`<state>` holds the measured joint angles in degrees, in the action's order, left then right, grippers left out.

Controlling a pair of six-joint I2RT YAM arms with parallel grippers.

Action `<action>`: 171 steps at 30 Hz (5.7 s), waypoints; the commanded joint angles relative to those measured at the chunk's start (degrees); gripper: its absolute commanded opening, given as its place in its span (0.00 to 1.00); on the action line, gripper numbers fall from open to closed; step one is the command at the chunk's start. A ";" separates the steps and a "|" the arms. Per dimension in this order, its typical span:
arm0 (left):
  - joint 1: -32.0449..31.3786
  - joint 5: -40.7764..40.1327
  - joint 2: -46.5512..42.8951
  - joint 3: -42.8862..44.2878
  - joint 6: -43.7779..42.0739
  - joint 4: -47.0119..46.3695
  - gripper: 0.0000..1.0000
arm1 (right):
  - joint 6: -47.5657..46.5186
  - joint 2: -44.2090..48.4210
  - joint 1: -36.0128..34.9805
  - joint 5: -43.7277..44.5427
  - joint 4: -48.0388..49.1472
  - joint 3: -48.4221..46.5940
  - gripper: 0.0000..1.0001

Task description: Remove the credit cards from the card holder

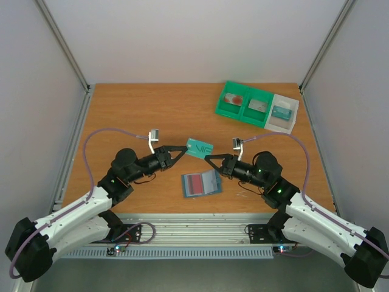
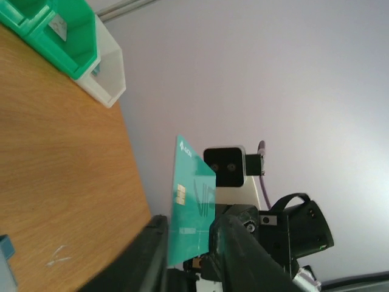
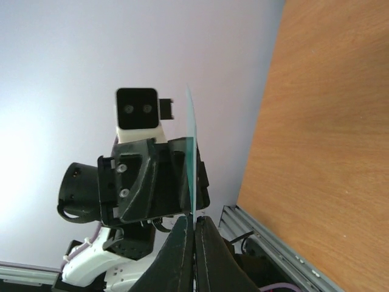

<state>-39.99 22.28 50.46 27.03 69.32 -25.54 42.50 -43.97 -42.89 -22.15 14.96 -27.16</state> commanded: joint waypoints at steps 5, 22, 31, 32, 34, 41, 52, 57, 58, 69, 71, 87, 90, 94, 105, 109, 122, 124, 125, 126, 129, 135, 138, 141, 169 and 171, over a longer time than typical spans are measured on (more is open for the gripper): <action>-0.24 3.65 -4.05 3.29 -7.83 12.42 0.54 | -5.69 5.23 -0.48 0.58 -7.79 0.00 0.01; -0.35 22.62 -6.67 2.55 -8.77 15.86 0.57 | -15.60 11.57 -0.49 -19.58 -23.58 -6.08 0.01; -0.33 23.72 -4.16 0.71 -6.15 11.02 0.16 | -17.02 8.03 -0.47 -21.12 -24.72 -7.55 0.01; -0.35 24.11 -3.80 0.41 -5.67 9.66 0.09 | -17.04 7.80 -0.51 -20.75 -24.65 -7.56 0.01; -0.43 24.36 -3.43 -0.33 -4.17 7.13 0.01 | -17.20 7.19 -0.52 -20.19 -25.13 -8.04 0.03; -0.44 22.42 -4.15 -1.39 -3.75 6.82 0.01 | -13.89 9.45 -0.46 -12.22 -26.64 -7.21 0.10; -0.44 18.55 -7.40 -1.46 -4.22 12.13 0.42 | -9.38 13.86 -0.47 -3.01 -27.48 -5.37 0.01; -0.44 13.94 -10.06 1.81 -11.48 25.99 0.73 | -19.46 12.20 -0.36 4.06 -41.42 -15.05 0.01; -0.43 13.30 -10.05 2.73 -13.17 29.02 0.76 | -21.66 11.13 -0.40 6.25 -44.28 -17.46 0.01; -0.42 4.39 -8.75 12.15 -27.02 51.15 0.99 | -37.16 -5.79 2.98 24.07 -60.47 -37.06 0.01; -0.44 3.90 -8.57 13.36 -29.81 54.45 0.99 | -38.94 -8.74 5.33 24.96 -60.72 -38.83 0.01; -0.33 5.17 -10.72 11.69 -35.87 56.84 0.99 | -41.56 -28.36 41.85 6.46 -53.19 -42.25 0.01; -0.36 4.39 -10.79 11.51 -35.89 56.32 0.99 | -44.02 -31.09 46.35 6.87 -52.58 -42.79 0.01; -0.41 1.66 -11.08 12.48 -37.36 57.61 0.99 | -45.71 -34.83 49.58 7.45 -51.50 -43.69 0.01; -0.30 -0.70 -8.37 13.24 -38.36 55.43 0.99 | -50.77 -48.55 51.77 11.61 -50.58 -52.99 0.01; -0.35 -2.82 -7.39 11.09 -37.14 51.94 0.99 | -52.79 -52.99 51.77 17.32 -54.11 -57.72 0.01; -0.27 -6.59 -2.94 14.32 -41.12 50.40 0.99 | -56.44 -60.64 58.09 11.93 -53.66 -62.13 0.01; -0.24 -6.63 -2.02 14.78 -41.27 49.68 0.99 | -57.31 -62.43 58.28 9.79 -53.61 -63.68 0.01; -0.26 -6.47 -1.50 14.96 -41.21 49.41 0.99 | -57.78 -63.51 58.31 9.37 -53.85 -64.64 0.01; -0.26 -6.24 -0.77 15.25 -41.13 49.02 0.99 | -58.23 -64.94 58.32 9.32 -54.12 -65.98 0.01; -0.25 -5.90 1.12 16.00 -41.02 48.68 0.99 | -59.10 -67.99 58.48 9.07 -54.86 -69.17 0.01; -0.20 -5.82 4.78 16.34 -41.11 46.37 0.99 | -61.02 -74.17 58.80 6.75 -57.58 -76.42 0.01; -0.18 -5.18 6.96 17.47 -41.11 46.23 0.99 | -62.16 -77.70 59.02 6.02 -60.48 -80.80 0.01; -0.18 -5.18 7.98 18.46 -41.51 46.45 0.99 | -62.32 -79.78 59.39 5.22 -61.57 -83.60 0.01; 0.41 -5.89 12.68 21.98 -43.39 47.56 0.99 | -60.46 -96.20 59.68 15.83 -71.27 -104.77 0.07; 0.37 -6.21 12.86 21.97 -43.24 47.70 0.99 | -60.22 -96.21 59.60 17.21 -70.98 -105.08 0.08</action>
<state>-39.81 16.10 62.67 46.98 26.50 24.14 -18.70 -139.09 16.43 -9.54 -55.11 -129.97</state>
